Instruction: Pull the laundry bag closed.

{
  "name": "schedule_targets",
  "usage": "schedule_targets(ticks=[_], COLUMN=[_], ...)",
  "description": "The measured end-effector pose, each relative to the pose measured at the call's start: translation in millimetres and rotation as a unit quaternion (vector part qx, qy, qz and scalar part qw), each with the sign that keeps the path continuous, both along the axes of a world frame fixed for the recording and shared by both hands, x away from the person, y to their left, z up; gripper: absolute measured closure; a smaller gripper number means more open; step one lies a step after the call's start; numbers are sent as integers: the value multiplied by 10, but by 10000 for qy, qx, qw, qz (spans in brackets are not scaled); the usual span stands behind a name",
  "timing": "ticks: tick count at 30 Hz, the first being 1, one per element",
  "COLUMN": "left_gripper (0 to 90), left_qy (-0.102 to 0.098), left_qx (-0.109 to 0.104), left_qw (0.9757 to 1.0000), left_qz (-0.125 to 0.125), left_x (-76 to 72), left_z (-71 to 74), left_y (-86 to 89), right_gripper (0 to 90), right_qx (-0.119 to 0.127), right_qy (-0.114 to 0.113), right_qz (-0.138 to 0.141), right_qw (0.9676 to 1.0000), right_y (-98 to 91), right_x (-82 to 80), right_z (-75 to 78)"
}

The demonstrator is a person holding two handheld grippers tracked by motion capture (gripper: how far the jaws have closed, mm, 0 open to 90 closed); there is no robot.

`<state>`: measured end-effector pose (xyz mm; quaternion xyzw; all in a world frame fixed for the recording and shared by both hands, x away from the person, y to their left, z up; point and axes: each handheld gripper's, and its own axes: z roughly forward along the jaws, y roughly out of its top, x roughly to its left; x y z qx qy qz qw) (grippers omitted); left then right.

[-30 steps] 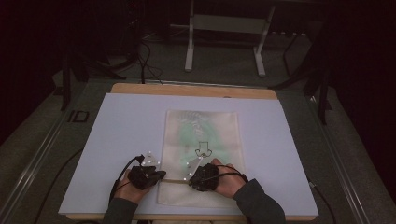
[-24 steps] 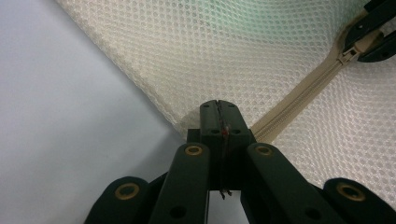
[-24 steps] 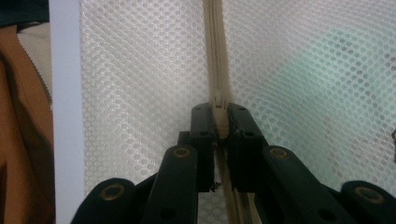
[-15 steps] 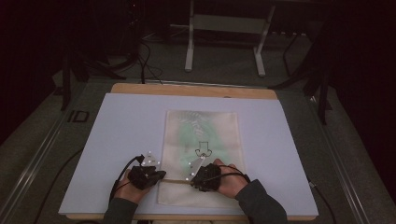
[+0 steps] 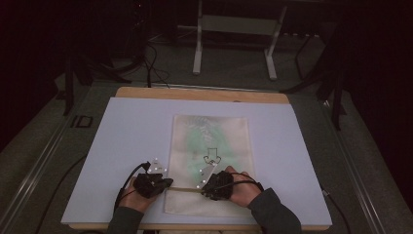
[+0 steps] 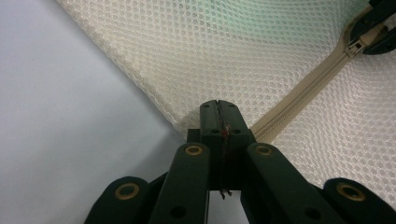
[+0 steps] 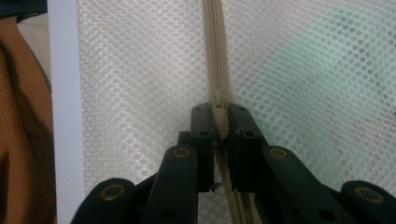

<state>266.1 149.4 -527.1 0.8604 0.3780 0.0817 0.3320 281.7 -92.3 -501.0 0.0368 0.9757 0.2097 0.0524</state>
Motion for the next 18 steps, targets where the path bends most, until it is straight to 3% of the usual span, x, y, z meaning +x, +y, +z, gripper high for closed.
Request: schedule_targets(ticks=[18], left_gripper=[896], left_qy=[7], left_qx=[-21], left_qw=[10000], left_qz=[7], left_x=[0], left_z=[-2], left_y=[3], right_gripper=[825], right_qx=[19], right_qy=[5], right_qz=[-46], right_qw=[10000], right_y=[-107], right_x=[-3], right_z=[2])
